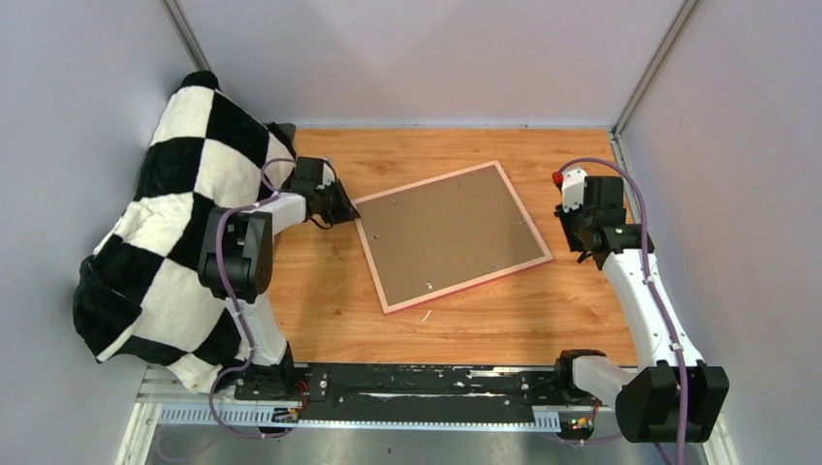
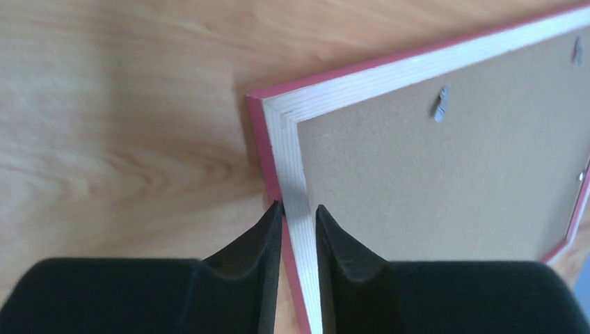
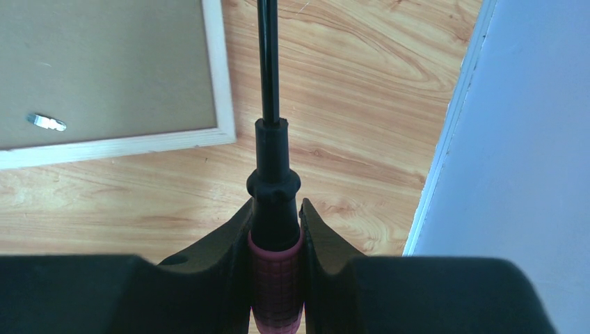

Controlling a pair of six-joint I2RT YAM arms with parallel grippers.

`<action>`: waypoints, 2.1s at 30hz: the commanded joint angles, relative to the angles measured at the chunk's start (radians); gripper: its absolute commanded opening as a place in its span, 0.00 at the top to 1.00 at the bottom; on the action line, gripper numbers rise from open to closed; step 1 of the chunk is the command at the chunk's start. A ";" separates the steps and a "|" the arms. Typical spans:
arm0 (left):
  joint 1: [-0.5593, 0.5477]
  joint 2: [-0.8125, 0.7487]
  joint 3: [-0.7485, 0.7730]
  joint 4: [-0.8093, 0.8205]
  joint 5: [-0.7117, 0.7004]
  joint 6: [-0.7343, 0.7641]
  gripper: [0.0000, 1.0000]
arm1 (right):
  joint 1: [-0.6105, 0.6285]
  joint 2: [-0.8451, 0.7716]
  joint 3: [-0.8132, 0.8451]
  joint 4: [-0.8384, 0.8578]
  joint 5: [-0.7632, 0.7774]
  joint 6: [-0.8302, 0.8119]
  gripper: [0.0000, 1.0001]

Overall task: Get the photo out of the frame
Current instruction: Adjust the photo frame at the center of the board.

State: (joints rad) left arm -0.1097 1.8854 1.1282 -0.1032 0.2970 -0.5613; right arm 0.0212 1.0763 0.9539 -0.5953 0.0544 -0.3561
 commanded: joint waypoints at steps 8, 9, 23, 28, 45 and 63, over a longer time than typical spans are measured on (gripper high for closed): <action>-0.022 -0.167 0.098 -0.047 0.172 0.121 0.48 | -0.012 -0.009 -0.006 -0.006 0.014 0.014 1.00; -0.025 -0.153 0.134 -0.042 0.196 0.140 0.48 | -0.012 -0.009 -0.007 -0.007 0.012 0.016 1.00; -0.152 0.586 1.237 -0.572 0.251 0.553 0.41 | -0.050 -0.017 -0.008 -0.007 0.002 0.017 1.00; -0.215 0.586 1.166 -0.571 0.193 0.668 0.39 | -0.055 -0.012 -0.011 -0.008 -0.004 0.016 1.00; -0.290 0.651 1.063 -0.573 0.011 0.761 0.41 | -0.055 0.002 -0.010 -0.008 -0.017 0.011 1.00; -0.280 0.570 0.817 -0.571 0.038 0.541 1.00 | -0.055 0.011 -0.011 -0.009 -0.021 0.011 1.00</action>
State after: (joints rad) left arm -0.3950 2.4439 2.0754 -0.5697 0.3897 0.1406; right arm -0.0212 1.0801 0.9539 -0.5980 0.0444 -0.3550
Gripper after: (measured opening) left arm 0.082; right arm 0.273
